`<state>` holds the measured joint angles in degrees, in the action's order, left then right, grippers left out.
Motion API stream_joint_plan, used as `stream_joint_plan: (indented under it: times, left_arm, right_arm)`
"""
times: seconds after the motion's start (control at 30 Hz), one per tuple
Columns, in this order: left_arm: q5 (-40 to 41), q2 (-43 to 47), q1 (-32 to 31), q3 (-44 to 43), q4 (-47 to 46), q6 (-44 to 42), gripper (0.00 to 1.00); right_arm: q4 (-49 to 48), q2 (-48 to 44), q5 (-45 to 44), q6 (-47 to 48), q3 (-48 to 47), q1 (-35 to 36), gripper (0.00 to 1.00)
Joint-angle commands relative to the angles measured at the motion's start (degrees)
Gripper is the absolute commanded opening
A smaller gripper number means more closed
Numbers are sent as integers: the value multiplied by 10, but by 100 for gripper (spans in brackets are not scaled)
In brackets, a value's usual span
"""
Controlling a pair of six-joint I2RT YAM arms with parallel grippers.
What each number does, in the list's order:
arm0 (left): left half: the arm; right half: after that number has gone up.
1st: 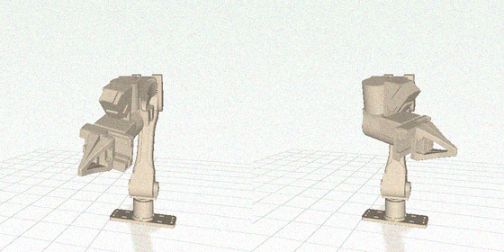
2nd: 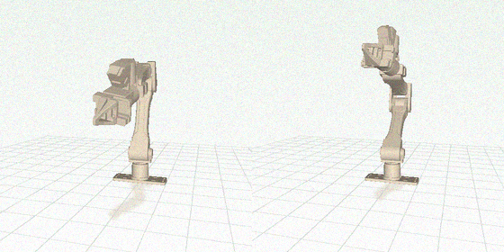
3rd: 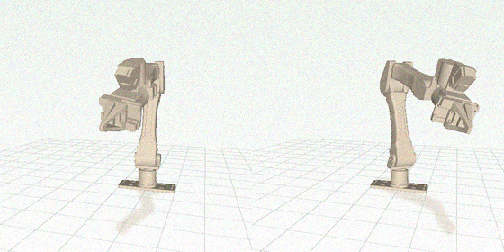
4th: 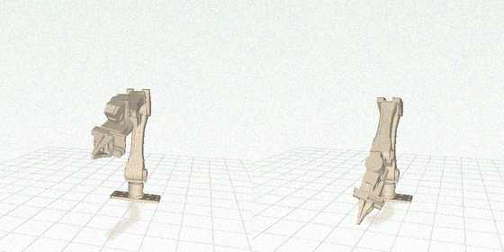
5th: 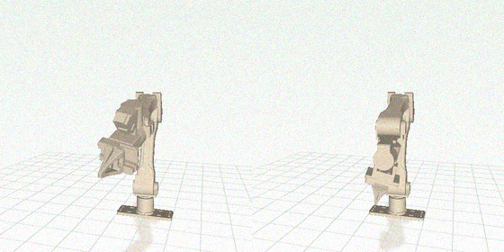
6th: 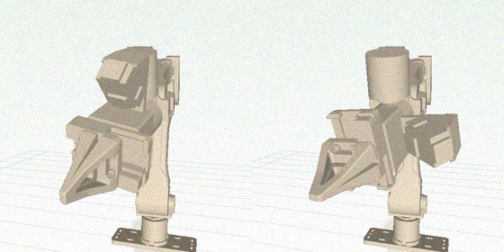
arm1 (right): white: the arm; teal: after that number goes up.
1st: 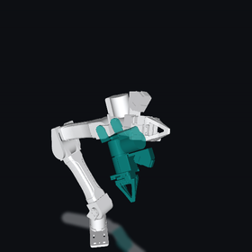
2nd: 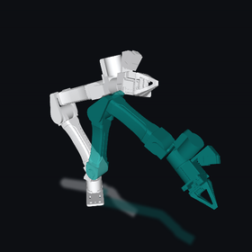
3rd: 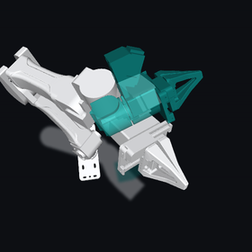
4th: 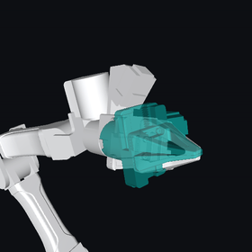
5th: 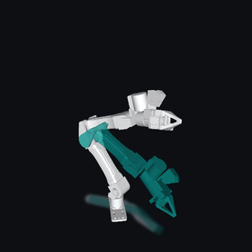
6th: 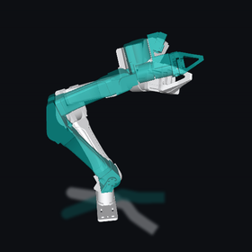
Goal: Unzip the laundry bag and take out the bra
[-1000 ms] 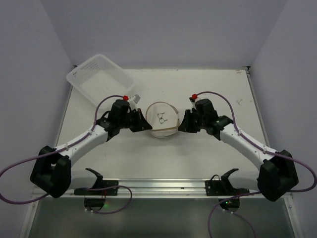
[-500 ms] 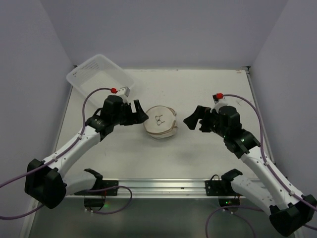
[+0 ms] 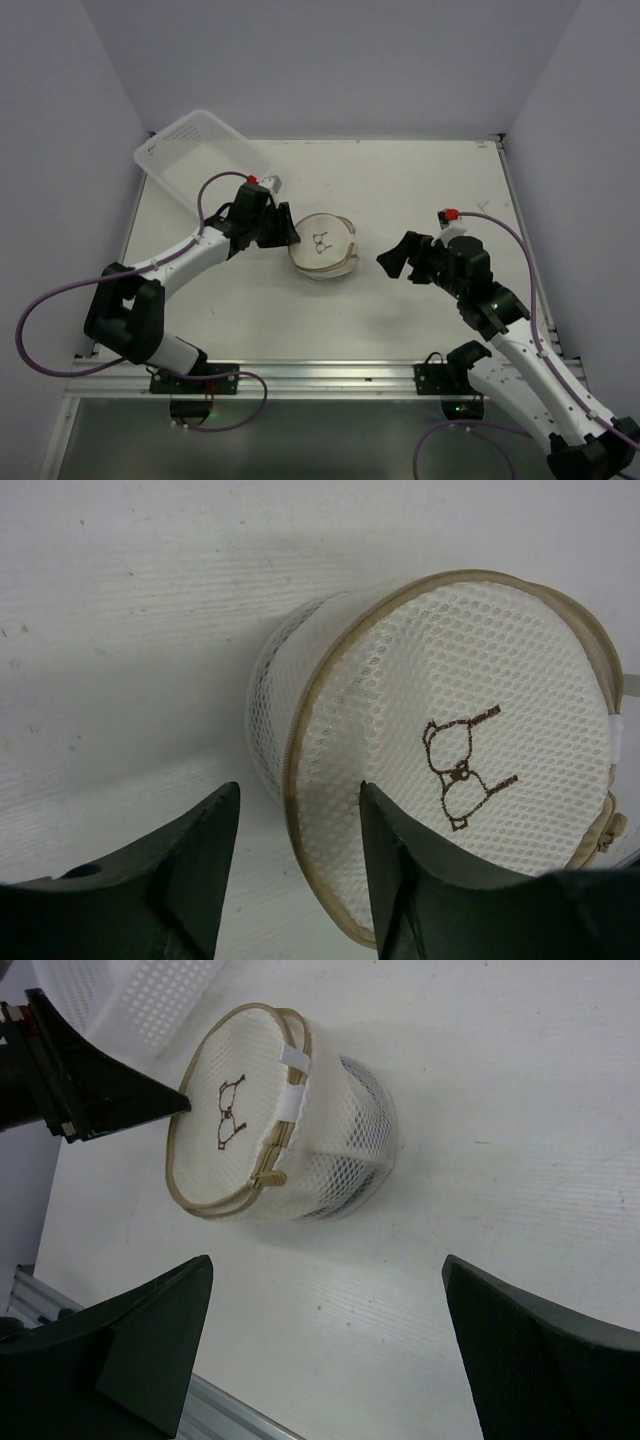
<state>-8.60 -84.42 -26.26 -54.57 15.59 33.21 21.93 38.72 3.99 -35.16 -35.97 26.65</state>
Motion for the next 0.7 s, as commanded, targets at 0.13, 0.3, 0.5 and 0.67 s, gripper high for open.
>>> stream_joint_plan:
  times: [0.13, 0.3, 0.5, 0.67]
  left_arm:
    - [-32, -12, 4, -12, -41, -19, 30]
    - [-38, -14, 4, -13, -42, -18, 7]
    - [-29, 5, 4, -42, -15, -27, 0]
    - [-26, 37, 3, -83, 0, -38, 0]
  right_arm:
    - [-22, -18, -4, -11, 12, 1, 99]
    - [-30, -14, -4, -12, 12, 1, 99]
    - [-31, -4, -3, -11, 6, 0, 99]
    - [-26, -9, -7, -11, 3, 1, 99]
